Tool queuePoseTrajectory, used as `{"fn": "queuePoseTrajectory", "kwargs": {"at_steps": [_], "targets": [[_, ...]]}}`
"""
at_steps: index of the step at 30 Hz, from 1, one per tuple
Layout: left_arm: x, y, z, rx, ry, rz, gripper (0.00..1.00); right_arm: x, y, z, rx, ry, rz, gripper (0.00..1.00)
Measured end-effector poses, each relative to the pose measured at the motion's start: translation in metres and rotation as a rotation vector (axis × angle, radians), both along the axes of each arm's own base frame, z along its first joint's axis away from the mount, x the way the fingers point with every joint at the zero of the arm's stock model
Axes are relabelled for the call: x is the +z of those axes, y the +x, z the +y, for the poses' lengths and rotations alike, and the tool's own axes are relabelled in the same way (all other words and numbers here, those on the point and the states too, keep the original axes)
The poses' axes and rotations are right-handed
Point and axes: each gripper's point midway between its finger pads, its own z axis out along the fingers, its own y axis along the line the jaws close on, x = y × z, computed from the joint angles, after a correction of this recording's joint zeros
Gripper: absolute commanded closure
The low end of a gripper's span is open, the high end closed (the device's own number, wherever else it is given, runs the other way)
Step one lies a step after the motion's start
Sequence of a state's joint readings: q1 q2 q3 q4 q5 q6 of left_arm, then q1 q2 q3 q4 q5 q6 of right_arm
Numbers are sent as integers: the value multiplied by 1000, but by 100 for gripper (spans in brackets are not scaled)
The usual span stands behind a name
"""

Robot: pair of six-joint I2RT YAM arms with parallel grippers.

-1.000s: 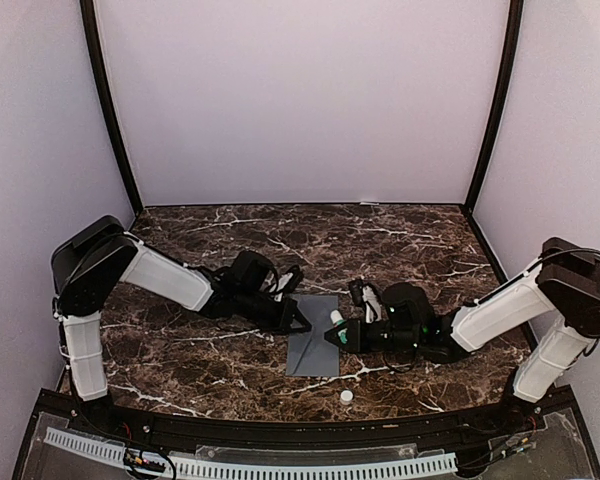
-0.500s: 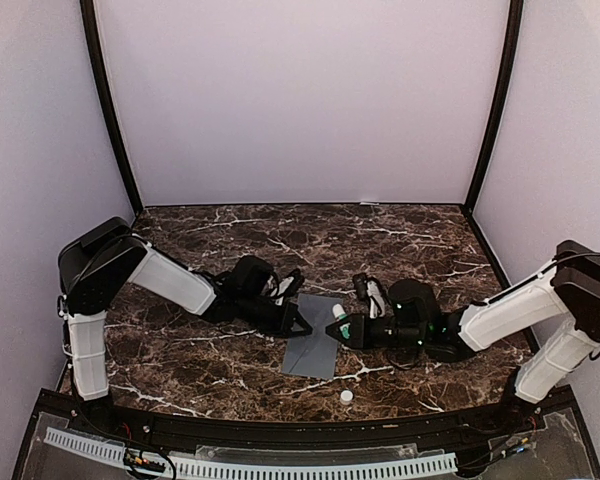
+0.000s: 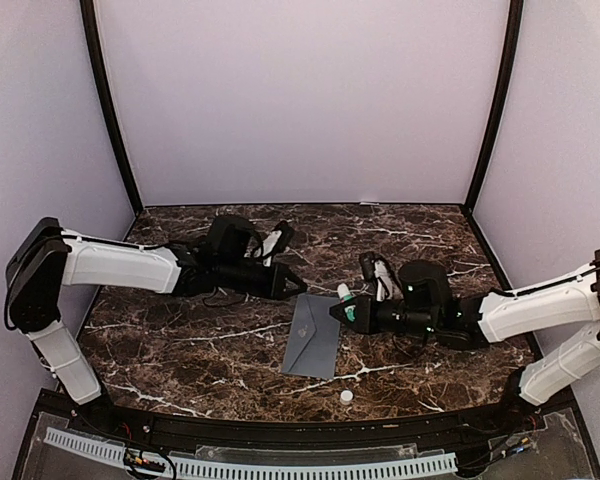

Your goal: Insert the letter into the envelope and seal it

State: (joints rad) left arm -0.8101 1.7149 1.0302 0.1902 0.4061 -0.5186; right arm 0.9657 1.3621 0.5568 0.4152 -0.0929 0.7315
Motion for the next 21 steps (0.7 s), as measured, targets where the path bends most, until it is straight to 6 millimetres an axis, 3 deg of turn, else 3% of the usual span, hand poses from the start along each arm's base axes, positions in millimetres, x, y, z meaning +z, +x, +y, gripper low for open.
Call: {"fn": "queuePoseTrajectory", "kwargs": {"at_steps": [2,4,11,18,21], "targets": [[11,-3,4,3,-18,-19,100,2,1,2,5,-11,-7,100],[6,-9,9,5,-20,-5,100,3,4,6,10,-18,-14,100],[-61,-47,31,2,69,168,100,-10,17,29,39,-66,-3,100],[-65,-59,15,-35,30,185,100,-48,24,42,64,-128,55,100],[-77,-63,9,-50,31,201,100,-63,26,45,73,-148,81,100]]}}
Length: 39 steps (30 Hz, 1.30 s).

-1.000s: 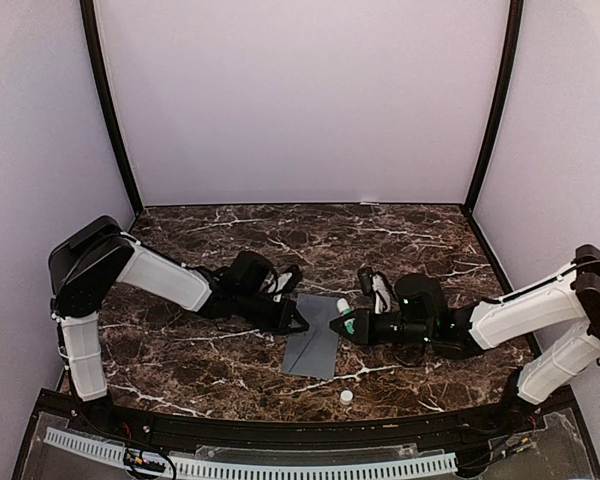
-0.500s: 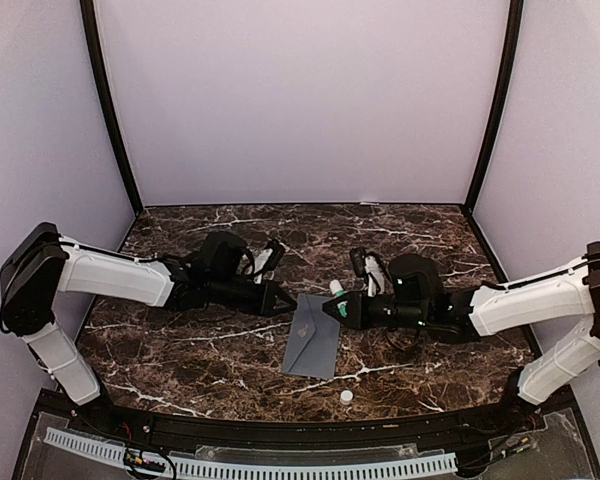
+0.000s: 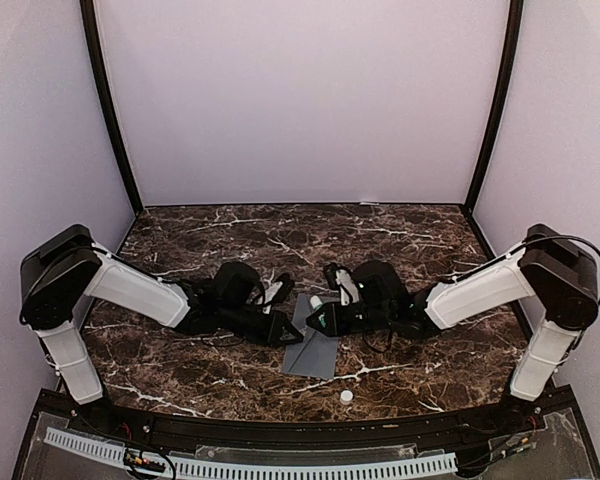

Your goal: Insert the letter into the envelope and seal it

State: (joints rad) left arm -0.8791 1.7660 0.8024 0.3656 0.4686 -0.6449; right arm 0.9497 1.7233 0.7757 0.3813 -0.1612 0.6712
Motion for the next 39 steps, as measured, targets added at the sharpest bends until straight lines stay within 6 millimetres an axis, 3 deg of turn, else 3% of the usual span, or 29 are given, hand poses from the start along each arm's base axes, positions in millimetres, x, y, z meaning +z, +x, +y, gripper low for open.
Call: {"fn": "queuePoseTrajectory", "kwargs": {"at_steps": [10,15,39], "targets": [[-38,-8,-4,-21,39,54,100,-24,5,7,13,-26,36,100],[-39,-9,-5,-22,27,50,100,-44,6,6,15,-55,63,100],[-39,-9,-5,-20,20,45,100,-44,-6,14,66,-15,95,100]]}}
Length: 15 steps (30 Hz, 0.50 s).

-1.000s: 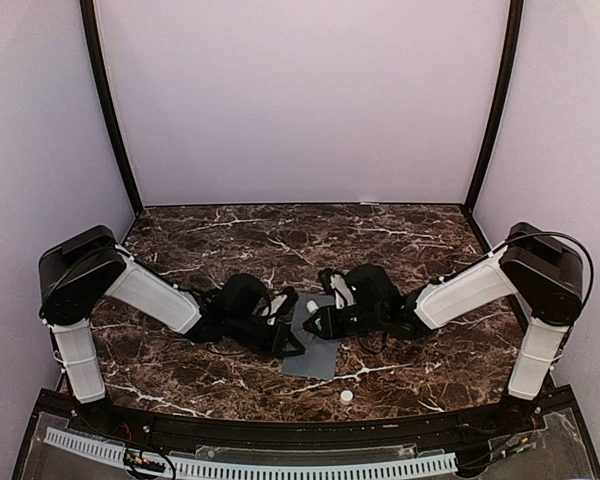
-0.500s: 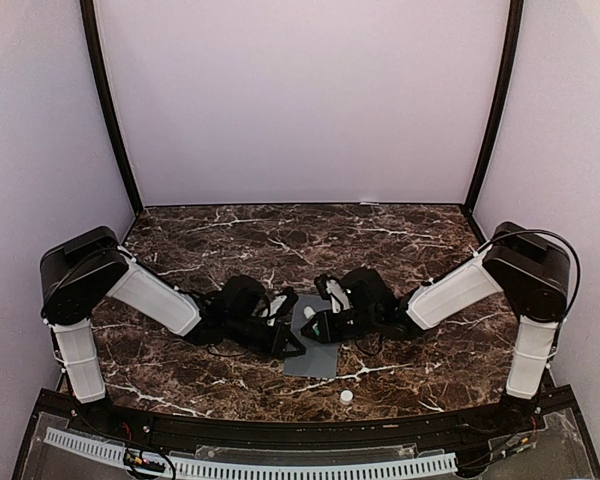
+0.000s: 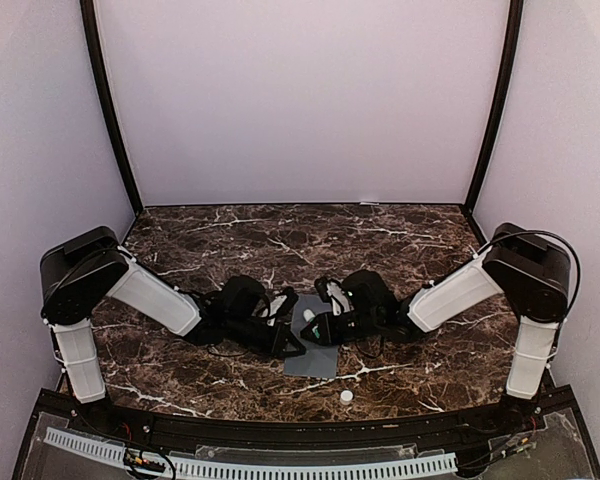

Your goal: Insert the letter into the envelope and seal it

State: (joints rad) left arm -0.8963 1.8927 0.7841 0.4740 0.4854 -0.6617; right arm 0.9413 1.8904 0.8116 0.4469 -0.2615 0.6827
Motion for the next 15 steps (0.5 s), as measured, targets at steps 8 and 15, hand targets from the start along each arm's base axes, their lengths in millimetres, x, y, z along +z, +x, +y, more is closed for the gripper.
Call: {"fn": "queuePoseTrajectory", "kwargs": {"at_steps": [8,15], "targets": [[0,0,0,0,0,1,100,0,20,-2,-42,-7,2,100],[0,0,0,0,0,0,100,0,39,2,-57,-3,-15,100]]}}
